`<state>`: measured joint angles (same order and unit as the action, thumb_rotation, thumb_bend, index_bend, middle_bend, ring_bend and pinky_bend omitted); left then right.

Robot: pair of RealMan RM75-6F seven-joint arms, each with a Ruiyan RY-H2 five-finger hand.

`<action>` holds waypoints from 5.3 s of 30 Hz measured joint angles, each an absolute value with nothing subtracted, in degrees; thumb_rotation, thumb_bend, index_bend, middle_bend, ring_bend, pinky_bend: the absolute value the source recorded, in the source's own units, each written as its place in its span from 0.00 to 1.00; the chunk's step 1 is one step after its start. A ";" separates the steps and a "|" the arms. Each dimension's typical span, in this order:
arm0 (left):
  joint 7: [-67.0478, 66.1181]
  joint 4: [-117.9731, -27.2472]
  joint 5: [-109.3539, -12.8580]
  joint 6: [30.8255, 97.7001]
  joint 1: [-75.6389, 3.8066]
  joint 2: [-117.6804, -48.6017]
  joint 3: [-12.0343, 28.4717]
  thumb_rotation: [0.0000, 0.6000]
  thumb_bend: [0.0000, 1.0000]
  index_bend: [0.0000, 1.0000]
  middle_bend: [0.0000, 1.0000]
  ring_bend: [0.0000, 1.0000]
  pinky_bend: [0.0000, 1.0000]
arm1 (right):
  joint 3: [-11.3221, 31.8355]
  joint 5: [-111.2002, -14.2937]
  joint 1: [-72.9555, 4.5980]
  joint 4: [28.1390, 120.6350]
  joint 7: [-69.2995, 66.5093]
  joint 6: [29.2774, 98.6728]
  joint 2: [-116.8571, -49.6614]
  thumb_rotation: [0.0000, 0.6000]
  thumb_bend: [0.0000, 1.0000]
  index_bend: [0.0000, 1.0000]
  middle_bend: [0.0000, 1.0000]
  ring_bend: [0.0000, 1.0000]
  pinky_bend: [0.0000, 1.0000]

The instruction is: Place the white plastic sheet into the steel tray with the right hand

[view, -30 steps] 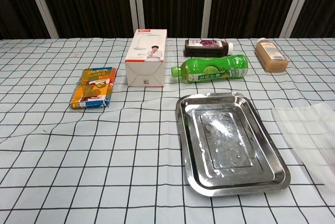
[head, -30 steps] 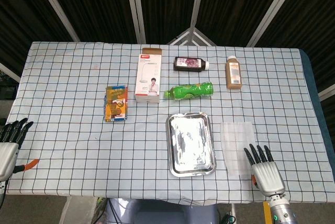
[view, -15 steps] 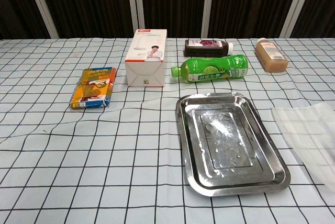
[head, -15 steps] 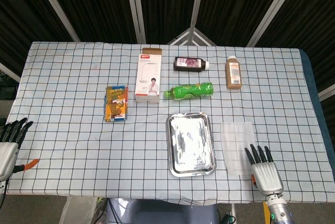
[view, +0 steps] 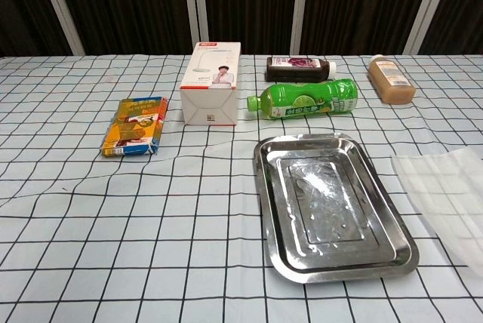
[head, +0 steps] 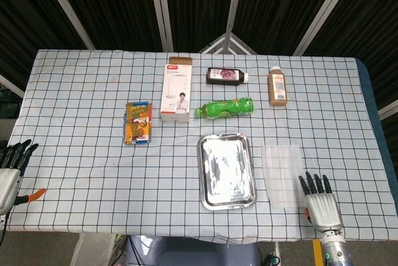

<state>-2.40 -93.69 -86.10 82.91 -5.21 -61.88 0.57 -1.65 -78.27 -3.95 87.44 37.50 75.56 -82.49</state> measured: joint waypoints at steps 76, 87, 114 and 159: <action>1.06 -94.10 -85.86 83.32 -5.09 -61.58 1.09 1.00 0.00 0.00 0.00 0.00 0.00 | 1.18 -90.19 -6.61 83.02 16.19 85.50 -88.94 1.00 0.52 0.71 0.27 0.12 0.08; 0.78 -93.97 -85.94 83.28 -5.14 -61.75 1.07 1.00 0.00 0.00 0.00 0.00 0.00 | 3.90 -98.66 -7.86 93.03 6.57 93.11 -84.49 1.00 0.52 0.71 0.28 0.12 0.09; 0.96 -93.62 -86.08 82.87 -5.35 -61.95 0.94 1.00 0.00 0.00 0.00 0.00 0.00 | -2.61 -105.55 -11.36 95.82 -0.71 86.62 -86.43 1.00 0.52 0.72 0.29 0.12 0.09; 0.91 -93.78 -84.83 82.10 -5.56 -62.06 1.25 1.00 0.00 0.00 0.00 0.00 0.00 | -3.55 -107.64 -20.14 83.65 -1.05 77.43 -89.48 1.00 0.52 0.76 0.31 0.12 0.09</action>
<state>0.91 -93.78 -84.83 82.10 -5.56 -62.06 1.25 -3.55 -107.64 -20.14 83.65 -1.05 77.43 -89.48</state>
